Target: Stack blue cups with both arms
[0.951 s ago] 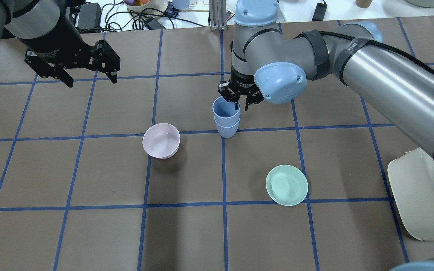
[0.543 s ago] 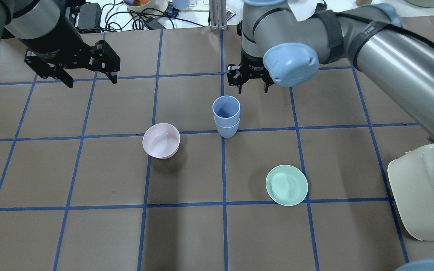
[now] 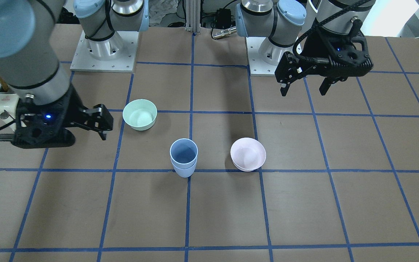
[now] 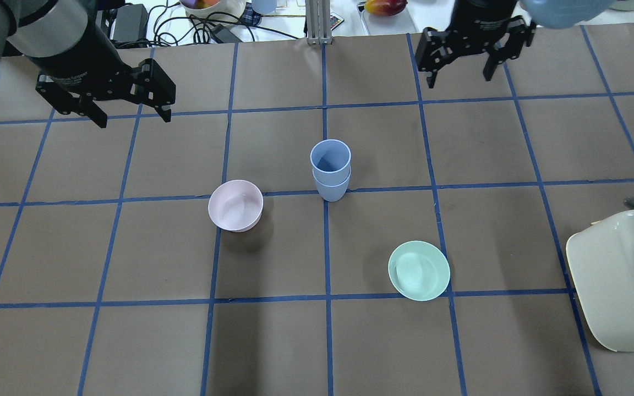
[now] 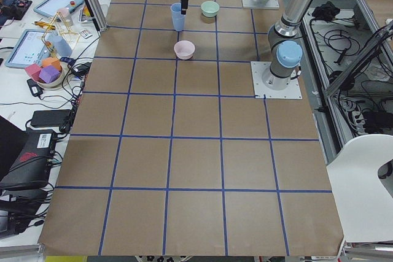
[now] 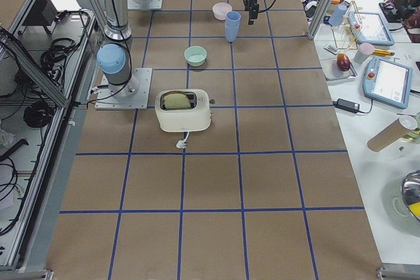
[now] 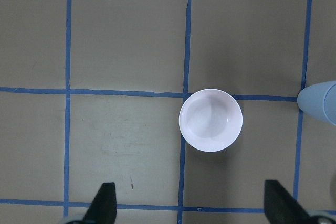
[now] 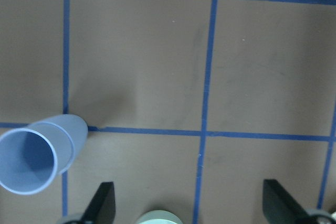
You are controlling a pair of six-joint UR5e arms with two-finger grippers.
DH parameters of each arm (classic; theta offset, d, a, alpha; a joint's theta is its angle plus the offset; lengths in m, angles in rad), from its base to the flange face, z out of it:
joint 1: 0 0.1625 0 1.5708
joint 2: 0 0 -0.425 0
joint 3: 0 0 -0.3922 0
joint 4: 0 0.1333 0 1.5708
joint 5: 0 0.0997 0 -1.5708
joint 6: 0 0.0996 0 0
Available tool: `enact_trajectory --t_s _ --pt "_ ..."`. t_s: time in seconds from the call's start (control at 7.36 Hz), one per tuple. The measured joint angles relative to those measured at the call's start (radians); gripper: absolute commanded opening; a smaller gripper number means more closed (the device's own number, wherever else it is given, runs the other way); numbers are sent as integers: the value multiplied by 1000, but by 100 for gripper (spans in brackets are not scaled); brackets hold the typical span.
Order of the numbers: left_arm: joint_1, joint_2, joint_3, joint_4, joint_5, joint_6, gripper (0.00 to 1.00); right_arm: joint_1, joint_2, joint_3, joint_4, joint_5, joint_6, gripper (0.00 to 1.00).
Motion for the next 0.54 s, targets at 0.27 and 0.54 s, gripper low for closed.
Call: enact_trajectory --t_s 0.27,0.54 --pt "0 0 -1 0 1 0 100 -39 -105 78 -20 7 -47 100" --pt "-1 0 -1 0 1 0 100 -16 -137 103 -42 11 -16 100"
